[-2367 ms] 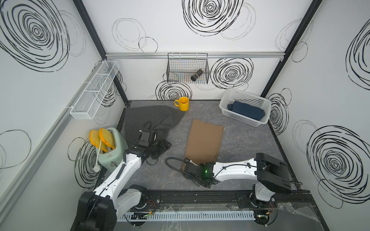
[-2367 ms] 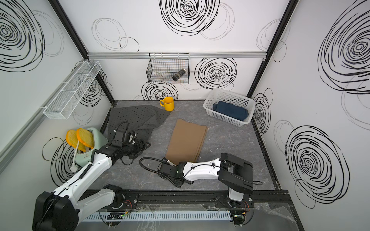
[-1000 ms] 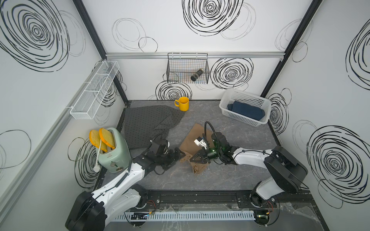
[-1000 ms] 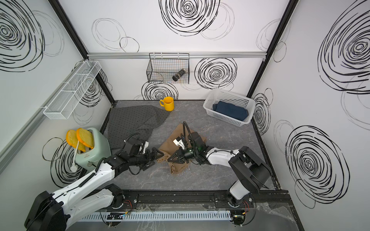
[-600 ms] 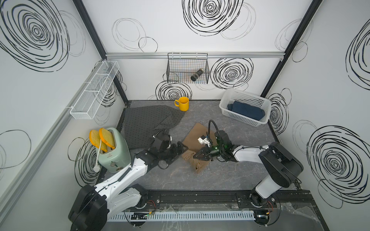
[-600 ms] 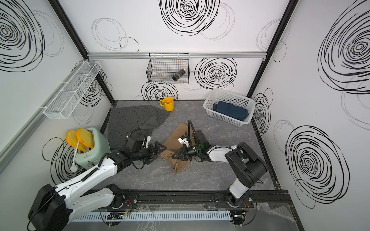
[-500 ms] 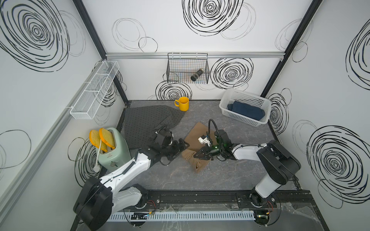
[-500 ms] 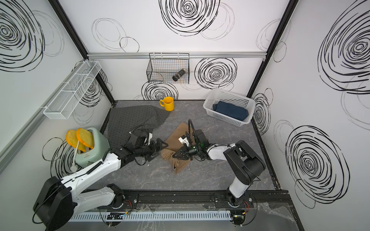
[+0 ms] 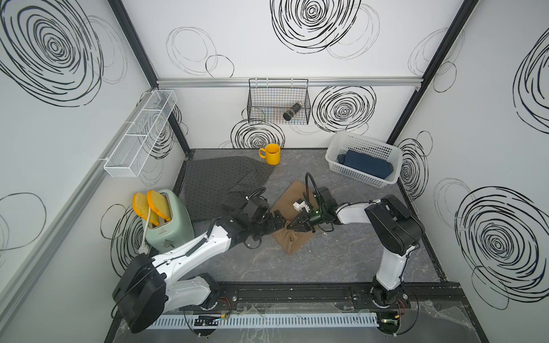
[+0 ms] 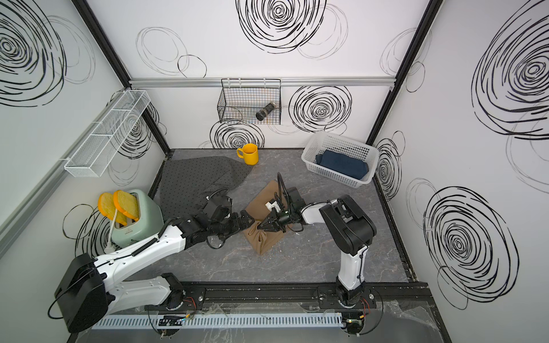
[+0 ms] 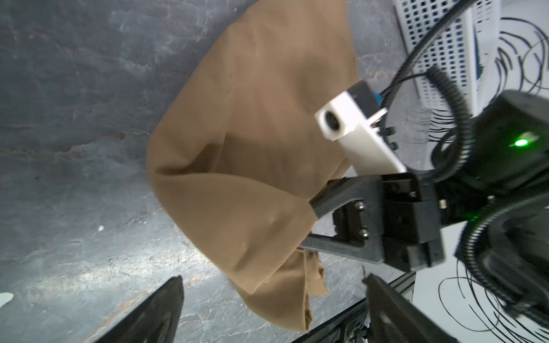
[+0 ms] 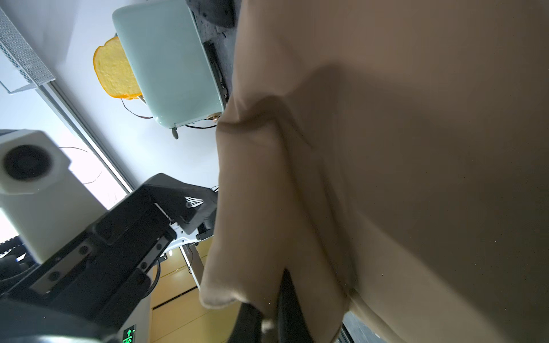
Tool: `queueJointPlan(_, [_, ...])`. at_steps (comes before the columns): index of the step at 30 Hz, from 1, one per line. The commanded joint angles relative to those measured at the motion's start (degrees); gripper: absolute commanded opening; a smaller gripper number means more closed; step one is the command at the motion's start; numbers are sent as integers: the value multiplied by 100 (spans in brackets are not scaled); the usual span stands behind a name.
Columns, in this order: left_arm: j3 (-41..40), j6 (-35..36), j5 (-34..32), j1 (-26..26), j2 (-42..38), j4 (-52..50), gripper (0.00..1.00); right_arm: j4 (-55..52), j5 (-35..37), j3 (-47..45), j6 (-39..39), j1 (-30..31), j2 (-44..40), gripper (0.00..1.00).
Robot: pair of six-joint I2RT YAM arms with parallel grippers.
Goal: Roll up the skirts
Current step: Roll the skirt at the center of the board.
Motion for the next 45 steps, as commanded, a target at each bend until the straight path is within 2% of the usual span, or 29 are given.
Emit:
queueJointPlan(1, [84, 704, 121, -42, 284, 208, 90, -877, 86, 243, -700, -151, 122, 0])
queueJointPlan(3, [538, 1570, -704, -242, 482, -503, 82, -1056, 21, 270, -954, -174, 143, 0])
queueJointPlan(5, [752, 2539, -1175, -480, 625, -810, 82, -1165, -71, 273, -1156, -180, 139, 0])
queueJointPlan(7, [893, 3298, -1387, -637, 809, -1022, 81, -1281, -50, 270, -1320, -185, 143, 0])
queueJointPlan(10, [1067, 4241, -2219, -1038, 1006, -1172, 81, -1425, -140, 340, -1515, -206, 230, 0])
queueJointPlan(12, [929, 4575, -2444, -1245, 989, -876, 82, -1478, -142, 348, -1625, -248, 244, 0])
queueJointPlan(14, [608, 4998, -2245, -1348, 869, -322, 79, -1571, -104, 352, -1720, -294, 244, 0])
queueJointPlan(18, [-71, 5962, -2267, -1651, 207, 361, 83, -1885, 33, 416, -1987, -373, 265, 0])
queueJointPlan(21, [-331, 6952, -2951, -2098, -140, 673, 86, -2135, 68, 480, -2249, -399, 360, 0])
queueJointPlan(22, [-413, 7306, -3208, -2187, -108, 829, 86, -2156, 48, 484, -2305, -406, 397, 0])
queueJointPlan(24, [-505, 7701, -3175, -2305, 50, 1011, 85, -2177, 31, 508, -2345, -429, 438, 0])
queueJointPlan(26, [-619, 8117, -3673, -2498, 406, 1265, 82, -2168, -2, 522, -2338, -430, 443, 0])
queueJointPlan(29, [-884, 8617, -3716, -2452, 524, 1728, 79, -2279, -5, 553, -2431, -445, 411, 0])
queueJointPlan(31, [-1136, 9022, -3650, -2427, 310, 2155, 78, -2288, -27, 546, -2434, -461, 368, 0])
queueJointPlan(34, [-1193, 9325, -3222, -1940, 76, 2317, 78, -2259, -54, 539, -2432, -458, 325, 0])
queueJointPlan(36, [-1218, 9429, -2947, -1800, 65, 2474, 79, -2257, -39, 529, -2443, -461, 302, 0])
queueJointPlan(45, [-993, 9914, -2889, -1779, 885, 2986, 76, -2235, -2, 532, -2462, -471, 310, 0])
